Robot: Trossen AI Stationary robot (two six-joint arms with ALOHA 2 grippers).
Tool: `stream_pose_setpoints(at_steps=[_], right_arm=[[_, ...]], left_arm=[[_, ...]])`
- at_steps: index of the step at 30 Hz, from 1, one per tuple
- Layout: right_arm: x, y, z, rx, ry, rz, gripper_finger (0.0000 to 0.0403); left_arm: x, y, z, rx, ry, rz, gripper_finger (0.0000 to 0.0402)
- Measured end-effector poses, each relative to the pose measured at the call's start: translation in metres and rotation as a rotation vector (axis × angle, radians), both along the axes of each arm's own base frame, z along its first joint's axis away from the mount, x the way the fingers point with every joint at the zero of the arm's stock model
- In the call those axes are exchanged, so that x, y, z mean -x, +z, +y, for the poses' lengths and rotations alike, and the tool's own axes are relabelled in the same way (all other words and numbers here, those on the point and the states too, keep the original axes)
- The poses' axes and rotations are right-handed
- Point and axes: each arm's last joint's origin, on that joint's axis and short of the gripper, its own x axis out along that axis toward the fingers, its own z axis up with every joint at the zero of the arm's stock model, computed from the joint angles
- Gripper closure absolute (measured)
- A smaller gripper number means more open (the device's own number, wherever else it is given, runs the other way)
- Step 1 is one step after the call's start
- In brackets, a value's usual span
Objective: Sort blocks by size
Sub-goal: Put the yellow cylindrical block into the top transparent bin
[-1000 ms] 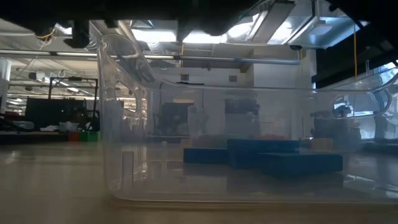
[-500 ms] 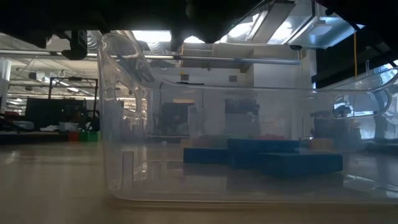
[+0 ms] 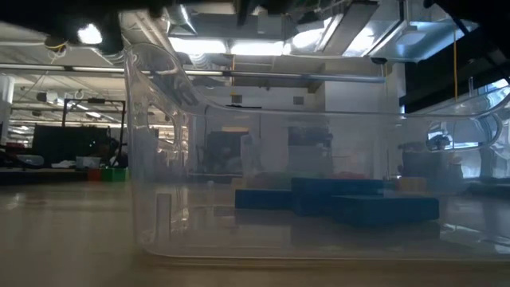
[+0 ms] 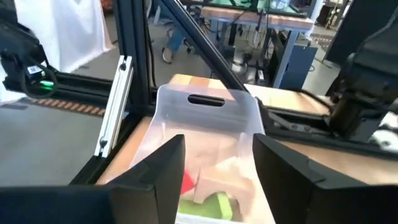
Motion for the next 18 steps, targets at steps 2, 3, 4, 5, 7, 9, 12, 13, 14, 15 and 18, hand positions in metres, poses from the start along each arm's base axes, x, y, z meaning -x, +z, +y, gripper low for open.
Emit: stream_pose_setpoints(at_steps=[2, 3, 4, 5, 7, 9, 12, 13, 14, 15, 18], right_arm=[[0.005, 0.011, 0.003, 0.041, 0.007, 0.028, 0.0219], [0.008, 0.017, 0.004, 0.065, 0.013, 0.038, 0.0222], [0.012, 0.023, 0.007, 0.083, 0.019, 0.053, 0.0225], [0.016, 0.028, 0.01, 0.094, 0.025, 0.062, 0.0228], [0.023, 0.038, 0.014, 0.115, 0.027, 0.1, 0.0232], [0.032, 0.046, 0.018, 0.146, 0.026, 0.147, 0.0236], [0.046, 0.057, 0.024, 0.195, 0.024, 0.222, 0.0239], [0.052, 0.062, 0.025, 0.211, 0.025, 0.247, 0.024], [0.057, 0.067, 0.025, 0.229, 0.028, 0.275, 0.024], [0.063, 0.072, 0.026, 0.241, 0.035, 0.297, 0.024], [0.081, 0.085, 0.027, 0.295, 0.057, 0.391, 0.024]], left_arm=[[0.009, 0.004, 0.001, 0.004, -0.018, 0.004, 0.0192], [0.013, 0.006, 0.002, 0.012, -0.025, 0.003, 0.0192], [0.017, 0.007, 0.003, 0.017, -0.029, 0.007, 0.0192], [0.021, 0.008, 0.005, 0.027, -0.031, 0.011, 0.0192], [0.026, 0.009, 0.008, 0.043, -0.033, 0.023, 0.0192], [0.03, 0.008, 0.011, 0.055, -0.028, 0.04, 0.0192], [0.033, 0.003, 0.014, 0.075, -0.015, 0.079, 0.0192], [0.033, 0.001, 0.014, 0.08, -0.011, 0.094, 0.0192], [0.033, -0.002, 0.014, 0.079, -0.007, 0.11, 0.0192], [0.033, -0.004, 0.014, 0.085, -0.002, 0.124, 0.0192], [0.033, -0.011, 0.014, 0.096, 0.013, 0.165, 0.0192]])
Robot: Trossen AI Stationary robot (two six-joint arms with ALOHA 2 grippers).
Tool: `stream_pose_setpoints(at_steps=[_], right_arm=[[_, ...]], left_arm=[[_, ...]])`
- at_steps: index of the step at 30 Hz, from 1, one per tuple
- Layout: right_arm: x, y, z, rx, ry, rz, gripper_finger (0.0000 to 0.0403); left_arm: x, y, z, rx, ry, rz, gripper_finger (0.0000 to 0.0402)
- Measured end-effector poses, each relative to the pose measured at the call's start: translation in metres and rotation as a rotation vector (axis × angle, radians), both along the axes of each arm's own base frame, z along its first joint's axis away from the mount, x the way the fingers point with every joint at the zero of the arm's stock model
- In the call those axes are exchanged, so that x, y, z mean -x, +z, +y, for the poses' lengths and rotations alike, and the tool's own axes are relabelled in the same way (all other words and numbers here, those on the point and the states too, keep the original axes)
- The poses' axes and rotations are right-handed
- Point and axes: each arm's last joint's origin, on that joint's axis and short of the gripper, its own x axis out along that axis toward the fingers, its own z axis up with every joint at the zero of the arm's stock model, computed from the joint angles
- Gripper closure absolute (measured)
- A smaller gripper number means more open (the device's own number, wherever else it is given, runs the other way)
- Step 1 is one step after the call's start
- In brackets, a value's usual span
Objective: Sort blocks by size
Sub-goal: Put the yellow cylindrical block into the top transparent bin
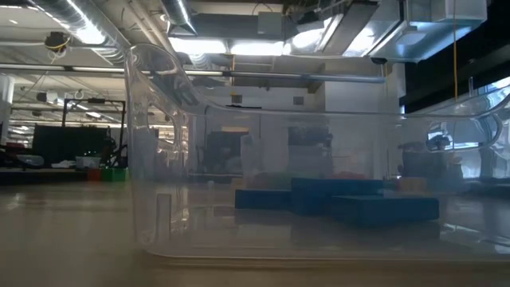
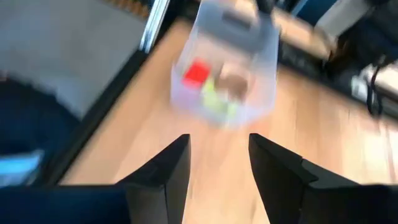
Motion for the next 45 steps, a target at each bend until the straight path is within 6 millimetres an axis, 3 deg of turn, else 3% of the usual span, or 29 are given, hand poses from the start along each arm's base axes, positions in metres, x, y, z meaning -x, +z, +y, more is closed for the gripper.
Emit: stream_pose_setpoints(at_steps=[9, 17, 23, 30, 38, 45], right_arm=[[0.071, 0.021, 0.003, 0.091, -0.014, 0.407, 0.024], [0.12, 0.013, 0.035, 0.115, -0.061, 0.634, 0.024], [0.165, 0.007, 0.048, 0.207, -0.183, 0.666, 0.024], [0.218, 0.001, 0.025, 0.154, -0.374, 0.708, 0.024], [0.29, -0.011, -0.014, 0.008, -0.612, 0.788, 0.024], [0.325, -0.026, -0.024, -0.018, -0.695, 0.841, 0.024]], left_arm=[[-0.009, -0.02, -0.005, 0.068, 0.051, 0.042, 0.0192], [-0.04, -0.041, -0.007, 0.047, 0.125, 0.067, 0.0192], [-0.063, -0.051, -0.009, 0.035, 0.142, 0.046, 0.0192], [-0.084, -0.057, -0.006, -0.007, 0.159, 0.01, 0.0192], [-0.089, -0.06, 0.003, -0.065, 0.179, 0.045, 0.0192], [-0.088, -0.059, 0.003, -0.097, 0.166, 0.058, 0.0192]])
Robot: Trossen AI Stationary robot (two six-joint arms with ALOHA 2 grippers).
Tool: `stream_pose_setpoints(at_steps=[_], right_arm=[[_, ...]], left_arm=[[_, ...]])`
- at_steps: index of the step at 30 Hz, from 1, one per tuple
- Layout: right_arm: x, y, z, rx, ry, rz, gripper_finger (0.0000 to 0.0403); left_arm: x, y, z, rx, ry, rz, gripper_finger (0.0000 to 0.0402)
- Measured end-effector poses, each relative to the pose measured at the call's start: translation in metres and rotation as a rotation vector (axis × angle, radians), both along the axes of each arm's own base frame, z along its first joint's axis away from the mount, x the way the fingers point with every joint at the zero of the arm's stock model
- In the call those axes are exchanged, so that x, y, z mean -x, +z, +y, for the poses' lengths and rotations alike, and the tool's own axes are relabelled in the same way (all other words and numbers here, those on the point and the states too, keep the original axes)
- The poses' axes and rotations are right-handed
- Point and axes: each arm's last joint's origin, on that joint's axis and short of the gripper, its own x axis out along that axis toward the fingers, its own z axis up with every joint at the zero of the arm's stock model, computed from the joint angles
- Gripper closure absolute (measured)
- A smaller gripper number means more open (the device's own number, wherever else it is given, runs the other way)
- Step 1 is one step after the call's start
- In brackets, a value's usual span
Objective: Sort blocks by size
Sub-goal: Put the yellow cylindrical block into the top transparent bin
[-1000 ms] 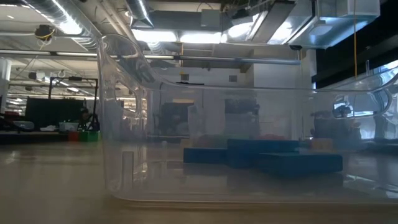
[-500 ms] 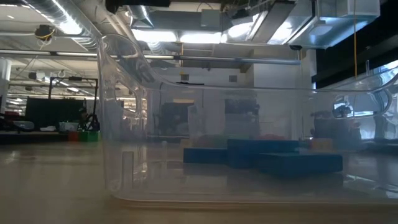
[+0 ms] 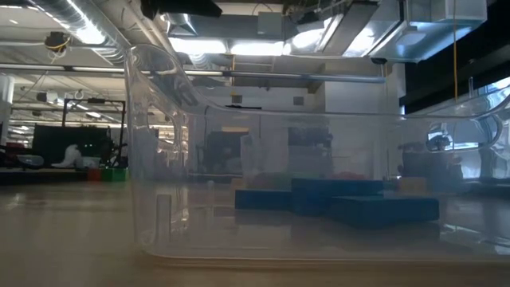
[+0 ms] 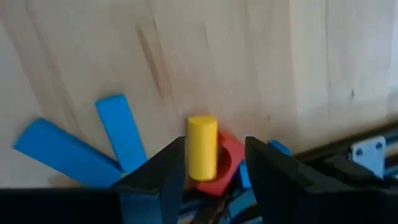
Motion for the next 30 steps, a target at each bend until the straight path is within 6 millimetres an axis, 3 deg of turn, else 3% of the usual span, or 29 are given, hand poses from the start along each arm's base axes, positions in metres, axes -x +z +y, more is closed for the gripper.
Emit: stream_pose_setpoints(at_steps=[11, 18, 22, 30], right_arm=[[0.007, -0.018, -0.002, 0.024, -0.031, 0.017, 0.0238], [0.014, -0.038, -0.006, -0.023, -0.107, 0.136, 0.0177], [0.014, -0.047, -0.005, -0.066, -0.05, 0.159, 0.0144], [0.015, -0.061, -0.008, -0.073, 0.024, 0.145, 0.015]], left_arm=[[0.0, 0.0, 0.0, -0.006, 0.0, 0.006, 0.0192], [0.0, -0.001, 0.0, -0.022, -0.005, 0.017, 0.0192], [0.0, -0.001, 0.0, -0.021, -0.005, 0.017, 0.0192], [0.0, -0.001, 0.0, -0.021, -0.005, 0.017, 0.0192]])
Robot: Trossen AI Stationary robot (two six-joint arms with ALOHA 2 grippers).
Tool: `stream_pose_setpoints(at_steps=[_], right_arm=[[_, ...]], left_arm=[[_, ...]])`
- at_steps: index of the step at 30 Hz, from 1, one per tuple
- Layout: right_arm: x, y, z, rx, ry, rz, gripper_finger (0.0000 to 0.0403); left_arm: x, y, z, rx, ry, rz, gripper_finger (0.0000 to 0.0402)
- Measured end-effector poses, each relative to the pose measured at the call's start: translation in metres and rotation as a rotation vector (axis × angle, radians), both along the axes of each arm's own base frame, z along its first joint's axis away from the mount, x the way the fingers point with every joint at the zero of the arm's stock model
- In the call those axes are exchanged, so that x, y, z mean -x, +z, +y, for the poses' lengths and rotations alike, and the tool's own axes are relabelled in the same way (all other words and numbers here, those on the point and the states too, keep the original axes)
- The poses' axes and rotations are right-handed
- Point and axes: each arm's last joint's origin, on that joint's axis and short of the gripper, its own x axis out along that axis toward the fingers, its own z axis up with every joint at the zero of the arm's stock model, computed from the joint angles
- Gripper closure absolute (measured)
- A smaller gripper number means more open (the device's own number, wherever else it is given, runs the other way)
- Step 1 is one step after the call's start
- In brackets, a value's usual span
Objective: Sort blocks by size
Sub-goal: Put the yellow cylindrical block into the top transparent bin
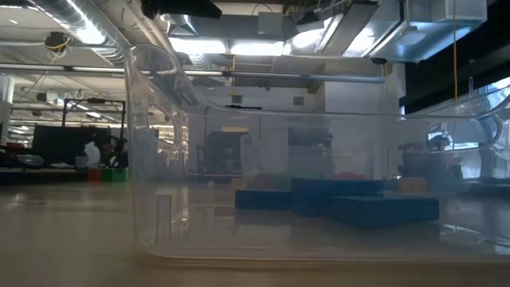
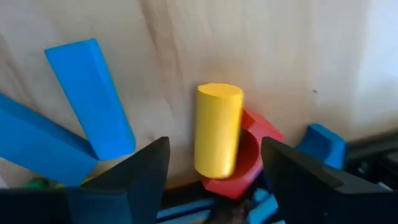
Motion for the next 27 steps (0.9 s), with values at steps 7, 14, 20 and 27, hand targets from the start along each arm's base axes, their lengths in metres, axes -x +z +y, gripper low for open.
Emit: stream_pose_setpoints(at_steps=[7, 14, 20, 27], right_arm=[[0.001, -0.015, -0.001, -0.039, 0.006, -0.023, 0.0182], [0.006, -0.028, -0.007, -0.04, -0.001, 0.015, 0.0207], [0.007, -0.04, -0.009, -0.079, -0.002, 0.001, 0.0229], [0.009, -0.044, -0.012, -0.08, 0.004, -0.005, 0.0273]], left_arm=[[0.0, -0.001, 0.0, -0.006, 0.0, 0.011, 0.0192], [0.001, -0.002, 0.0, -0.007, 0.001, 0.017, 0.0192], [0.001, -0.002, 0.0, -0.008, 0.001, 0.017, 0.0192], [0.001, -0.002, 0.0, -0.008, 0.001, 0.018, 0.0192]])
